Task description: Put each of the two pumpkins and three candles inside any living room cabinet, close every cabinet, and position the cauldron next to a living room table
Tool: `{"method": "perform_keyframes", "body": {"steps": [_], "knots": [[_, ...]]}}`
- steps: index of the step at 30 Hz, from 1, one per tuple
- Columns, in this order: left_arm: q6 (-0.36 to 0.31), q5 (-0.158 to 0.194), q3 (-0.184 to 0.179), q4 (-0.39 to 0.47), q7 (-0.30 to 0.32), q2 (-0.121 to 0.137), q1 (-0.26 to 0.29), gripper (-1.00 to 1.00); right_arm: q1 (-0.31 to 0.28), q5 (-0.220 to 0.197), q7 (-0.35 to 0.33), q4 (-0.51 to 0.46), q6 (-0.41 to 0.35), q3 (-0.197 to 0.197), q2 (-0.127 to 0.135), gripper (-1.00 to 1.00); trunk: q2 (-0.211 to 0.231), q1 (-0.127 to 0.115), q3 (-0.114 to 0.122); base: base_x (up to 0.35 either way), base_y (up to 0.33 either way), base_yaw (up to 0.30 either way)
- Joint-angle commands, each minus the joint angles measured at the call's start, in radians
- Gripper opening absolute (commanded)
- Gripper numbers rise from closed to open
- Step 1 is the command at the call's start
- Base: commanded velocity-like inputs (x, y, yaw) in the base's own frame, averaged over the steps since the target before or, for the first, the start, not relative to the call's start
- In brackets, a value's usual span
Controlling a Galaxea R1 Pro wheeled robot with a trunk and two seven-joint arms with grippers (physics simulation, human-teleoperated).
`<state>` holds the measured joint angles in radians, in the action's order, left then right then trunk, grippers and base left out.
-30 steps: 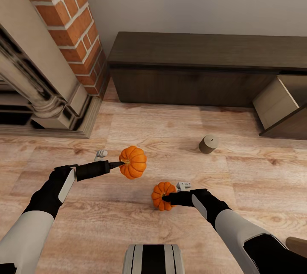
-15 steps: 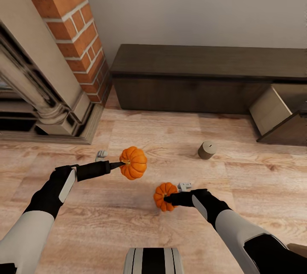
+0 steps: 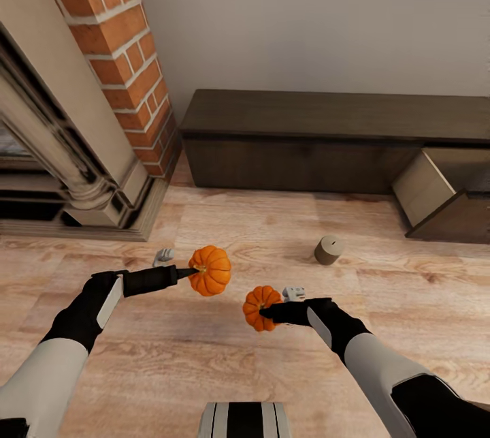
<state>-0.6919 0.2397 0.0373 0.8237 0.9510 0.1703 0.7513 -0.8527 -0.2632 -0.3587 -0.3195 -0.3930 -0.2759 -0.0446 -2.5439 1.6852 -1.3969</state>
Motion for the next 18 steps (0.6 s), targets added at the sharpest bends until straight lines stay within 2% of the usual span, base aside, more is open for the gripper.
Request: {"method": "perform_keyframes", "body": {"steps": [1, 5, 10, 18], "knots": [[-0.006, 0.006, 0.001, -0.007, -0.003, 0.000, 0.000, -1.00, 0.000, -0.004, 0.001, -0.003, -0.005, -0.008, 0.002, -1.00, 0.000, -0.001, 0.003, 0.000, 0.000, 0.000], [-0.005, 0.005, 0.001, -0.040, -0.007, 0.000, 0.000, -1.00, 0.000, -0.004, -0.001, -0.007, -0.007, -0.006, 0.003, -1.00, 0.001, -0.002, 0.019, 0.000, 0.000, -0.007], [-0.004, 0.004, 0.002, -0.069, -0.011, 0.001, 0.000, -1.00, -0.001, -0.004, -0.002, -0.012, -0.007, -0.005, 0.005, -1.00, 0.002, -0.005, 0.040, 0.000, 0.000, -0.177], [0.000, 0.004, 0.001, -0.147, -0.032, 0.002, 0.000, -1.00, -0.001, -0.004, -0.002, -0.115, -0.016, -0.015, 0.005, -1.00, 0.004, -0.008, 0.078, 0.000, 0.000, -0.187]]}}
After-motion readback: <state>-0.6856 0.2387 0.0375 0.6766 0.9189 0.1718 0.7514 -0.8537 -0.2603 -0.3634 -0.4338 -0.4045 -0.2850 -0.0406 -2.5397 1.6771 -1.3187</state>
